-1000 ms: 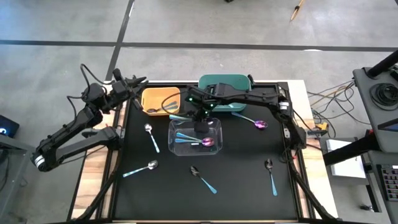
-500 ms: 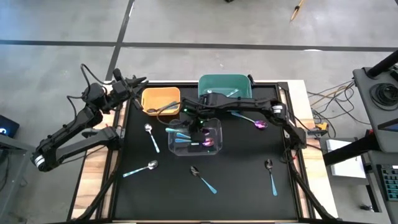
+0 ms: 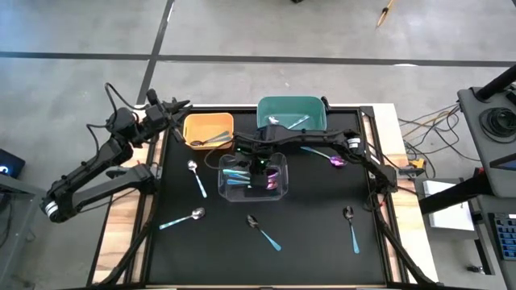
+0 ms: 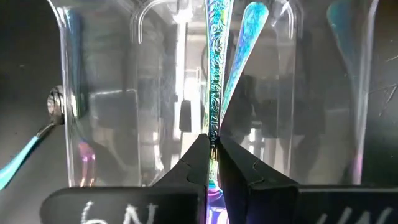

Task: Sort silverware by color (type)
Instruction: Put the violet spoon into the transparent bin

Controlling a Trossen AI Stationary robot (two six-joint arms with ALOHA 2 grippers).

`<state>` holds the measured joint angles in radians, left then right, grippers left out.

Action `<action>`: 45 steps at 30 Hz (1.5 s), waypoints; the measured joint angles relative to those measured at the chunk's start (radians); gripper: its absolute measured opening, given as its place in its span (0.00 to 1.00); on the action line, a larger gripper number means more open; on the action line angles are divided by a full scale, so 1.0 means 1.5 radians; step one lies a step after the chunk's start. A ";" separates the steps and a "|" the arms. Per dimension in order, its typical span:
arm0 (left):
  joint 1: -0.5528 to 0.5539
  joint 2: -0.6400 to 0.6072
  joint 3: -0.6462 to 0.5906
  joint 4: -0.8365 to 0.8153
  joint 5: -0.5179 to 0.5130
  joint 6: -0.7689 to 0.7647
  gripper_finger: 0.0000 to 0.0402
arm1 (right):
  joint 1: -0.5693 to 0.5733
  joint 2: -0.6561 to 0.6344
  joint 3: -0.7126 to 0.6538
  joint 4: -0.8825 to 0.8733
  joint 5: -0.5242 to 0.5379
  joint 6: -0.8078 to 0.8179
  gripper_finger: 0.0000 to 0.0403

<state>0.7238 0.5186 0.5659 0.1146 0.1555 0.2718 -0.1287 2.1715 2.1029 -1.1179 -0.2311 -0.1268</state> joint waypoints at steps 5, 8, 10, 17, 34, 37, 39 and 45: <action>0.000 -0.003 0.000 -0.002 0.000 0.001 0.13 | 0.000 0.000 -0.001 0.000 0.026 0.000 0.03; 0.000 -0.003 0.000 -0.006 0.000 0.006 0.13 | 0.000 0.000 -0.003 0.001 0.035 0.002 0.03; 0.000 -0.003 0.000 -0.006 0.000 0.006 0.13 | 0.000 0.000 -0.009 0.000 0.047 0.002 0.03; 0.000 -0.004 0.000 -0.008 0.000 0.006 0.13 | 0.003 0.000 -0.021 0.005 0.085 0.008 0.03; 0.000 -0.023 0.000 -0.019 0.000 0.006 0.13 | 0.007 0.000 -0.043 0.038 0.126 0.020 0.03; 0.000 -0.025 0.000 -0.020 0.000 0.005 0.13 | 0.007 0.000 -0.046 0.041 0.127 0.020 0.03; 0.000 -0.026 0.000 -0.023 0.000 0.005 0.13 | 0.007 0.000 -0.051 0.045 0.127 0.020 0.03; 0.000 -0.029 0.000 -0.024 0.000 0.005 0.13 | 0.007 0.000 -0.075 0.083 0.127 0.020 0.03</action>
<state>0.7235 0.4751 0.5659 0.0792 0.1562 0.2798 -0.1177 2.1715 1.9899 -0.9937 -0.0413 -0.0966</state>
